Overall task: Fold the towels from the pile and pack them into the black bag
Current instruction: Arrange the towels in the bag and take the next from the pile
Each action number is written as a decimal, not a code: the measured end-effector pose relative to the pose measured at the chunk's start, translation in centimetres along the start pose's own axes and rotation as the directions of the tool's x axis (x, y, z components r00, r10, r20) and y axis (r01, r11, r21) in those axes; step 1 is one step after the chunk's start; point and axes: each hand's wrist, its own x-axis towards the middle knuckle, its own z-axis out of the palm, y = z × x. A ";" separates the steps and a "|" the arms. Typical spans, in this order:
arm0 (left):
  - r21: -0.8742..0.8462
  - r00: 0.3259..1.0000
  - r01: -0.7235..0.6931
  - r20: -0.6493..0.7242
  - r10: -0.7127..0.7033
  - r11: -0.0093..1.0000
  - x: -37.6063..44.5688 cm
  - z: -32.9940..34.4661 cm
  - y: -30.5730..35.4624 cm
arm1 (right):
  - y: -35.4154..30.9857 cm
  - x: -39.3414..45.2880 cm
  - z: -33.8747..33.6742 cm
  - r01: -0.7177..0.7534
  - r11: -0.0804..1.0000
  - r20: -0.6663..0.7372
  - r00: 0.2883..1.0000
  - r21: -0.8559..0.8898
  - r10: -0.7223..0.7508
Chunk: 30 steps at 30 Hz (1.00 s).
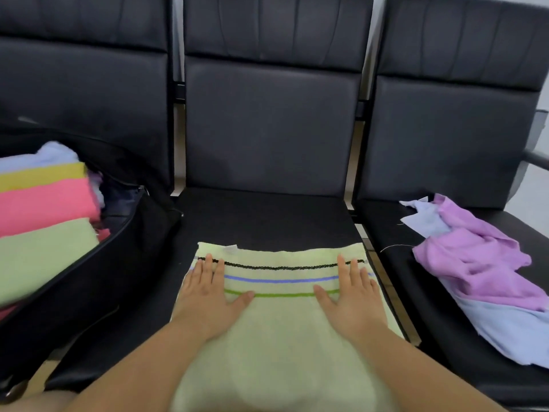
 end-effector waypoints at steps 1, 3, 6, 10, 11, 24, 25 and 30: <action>0.023 1.000 0.000 0.015 -0.001 1.000 0.6 0.0 0.0 | 0.1 0.6 -0.1 0.010 0.999 0.036 0.999 -0.035 -0.008; 0.036 1.000 0.001 0.023 -0.002 0.999 1.9 -0.1 0.0 | 0.1 1.9 -0.1 0.017 0.997 0.070 0.998 -0.072 -0.012; 0.029 1.000 -0.001 0.001 0.001 1.000 3.9 -0.1 0.3 | -0.2 3.9 -0.1 0.013 0.997 0.065 0.998 -0.078 -0.008; 0.026 1.000 -0.001 -0.028 0.001 1.000 6.6 -0.3 0.4 | -0.5 7.0 0.0 0.018 0.996 0.059 0.998 -0.082 -0.013; 0.024 0.999 0.005 -0.037 -0.004 1.000 7.3 -0.3 0.5 | -0.7 7.8 0.0 0.019 0.996 0.058 0.998 -0.088 -0.014; 0.028 0.997 -0.004 -0.083 0.006 1.000 17.8 -0.6 0.6 | -1.9 17.8 0.7 0.021 0.992 0.036 0.999 -0.125 -0.017; 0.035 0.997 -0.005 -0.083 0.008 0.999 18.5 -0.5 0.5 | -2.0 18.6 0.7 0.025 0.991 0.033 0.999 -0.130 -0.021; 0.041 0.946 -0.080 -0.313 0.089 0.996 20.9 -0.6 0.5 | -2.6 21.0 0.9 -0.002 0.998 -0.064 0.998 -0.070 -0.002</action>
